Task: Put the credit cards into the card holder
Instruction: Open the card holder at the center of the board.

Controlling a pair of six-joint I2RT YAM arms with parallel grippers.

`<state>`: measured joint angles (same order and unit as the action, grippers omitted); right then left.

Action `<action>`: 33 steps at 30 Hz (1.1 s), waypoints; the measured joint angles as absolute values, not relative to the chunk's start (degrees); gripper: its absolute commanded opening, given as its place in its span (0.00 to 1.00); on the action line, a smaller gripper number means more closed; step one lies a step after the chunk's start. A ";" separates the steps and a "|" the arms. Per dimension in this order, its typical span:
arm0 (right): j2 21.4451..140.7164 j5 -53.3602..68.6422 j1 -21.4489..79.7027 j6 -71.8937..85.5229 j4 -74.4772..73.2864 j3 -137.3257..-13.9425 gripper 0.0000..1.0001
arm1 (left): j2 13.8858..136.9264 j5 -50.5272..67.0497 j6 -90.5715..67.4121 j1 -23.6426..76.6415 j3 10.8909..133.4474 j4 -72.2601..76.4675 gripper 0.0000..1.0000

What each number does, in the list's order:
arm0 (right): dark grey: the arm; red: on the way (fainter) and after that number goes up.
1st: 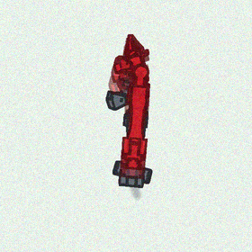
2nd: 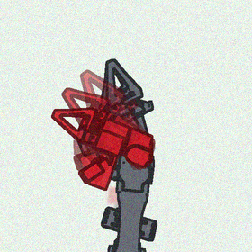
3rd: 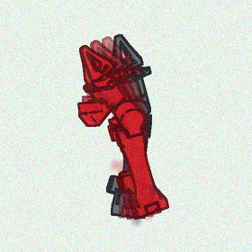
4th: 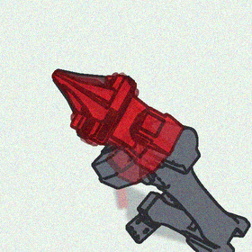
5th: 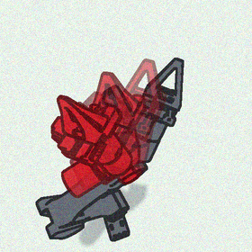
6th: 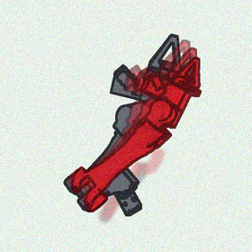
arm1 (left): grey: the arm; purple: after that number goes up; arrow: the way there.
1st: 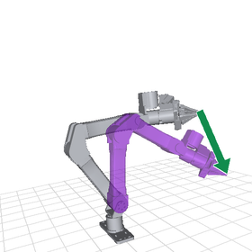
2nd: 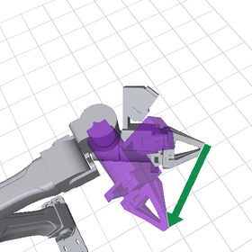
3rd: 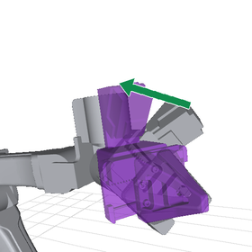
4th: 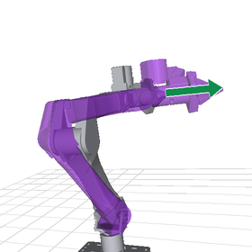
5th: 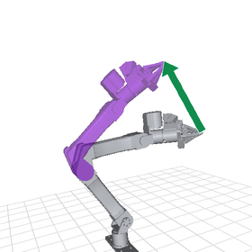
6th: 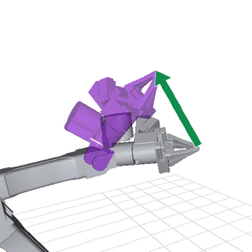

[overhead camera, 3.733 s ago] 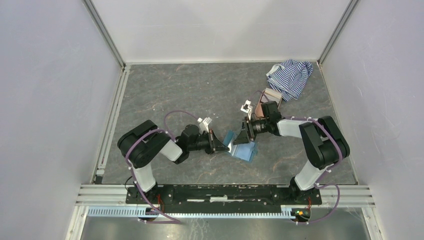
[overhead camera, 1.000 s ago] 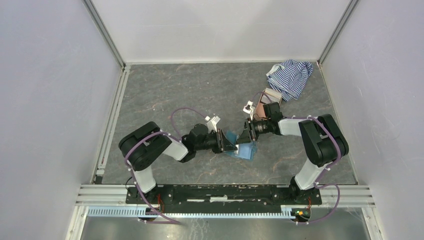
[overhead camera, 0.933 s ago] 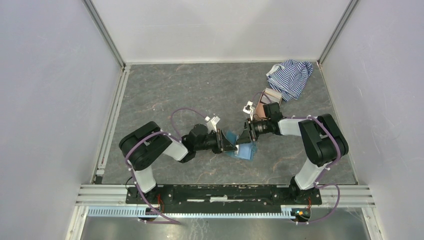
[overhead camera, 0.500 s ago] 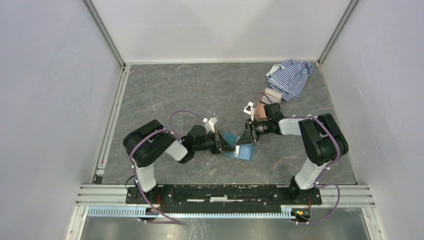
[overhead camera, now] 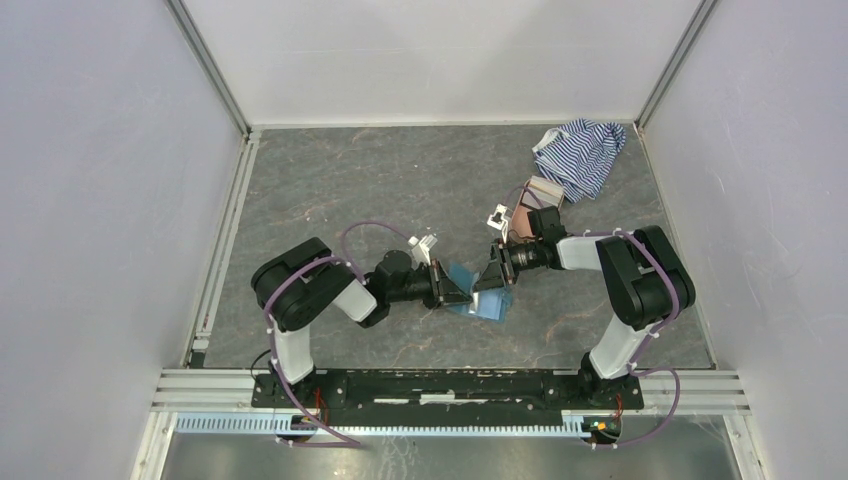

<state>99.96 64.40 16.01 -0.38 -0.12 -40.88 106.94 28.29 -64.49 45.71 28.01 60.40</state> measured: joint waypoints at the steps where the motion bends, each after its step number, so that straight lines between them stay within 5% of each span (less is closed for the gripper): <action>1: 99.96 64.45 16.01 -0.38 -0.12 -40.88 0.42 | 107.28 28.53 -64.66 45.71 28.12 60.53 0.18; 6: 100.03 64.64 16.01 -0.47 -0.12 -40.88 0.43 | 108.18 28.71 -65.23 45.71 28.18 59.92 0.21; 11: 100.20 64.73 16.01 -0.54 -0.14 -40.88 0.43 | 108.18 28.75 -65.23 45.71 28.47 59.53 0.03; 16: 100.20 64.64 15.99 -1.76 -1.28 -40.93 0.34 | 108.18 28.86 -65.23 45.71 28.73 59.24 0.02; 25: 100.20 64.69 15.25 -3.99 -4.38 -40.95 0.40 | 108.18 28.62 -65.23 45.71 28.12 59.31 0.02; 33: 100.20 65.63 15.09 -4.60 -5.08 -40.97 0.42 | 108.25 29.15 -66.22 45.69 27.73 62.43 0.21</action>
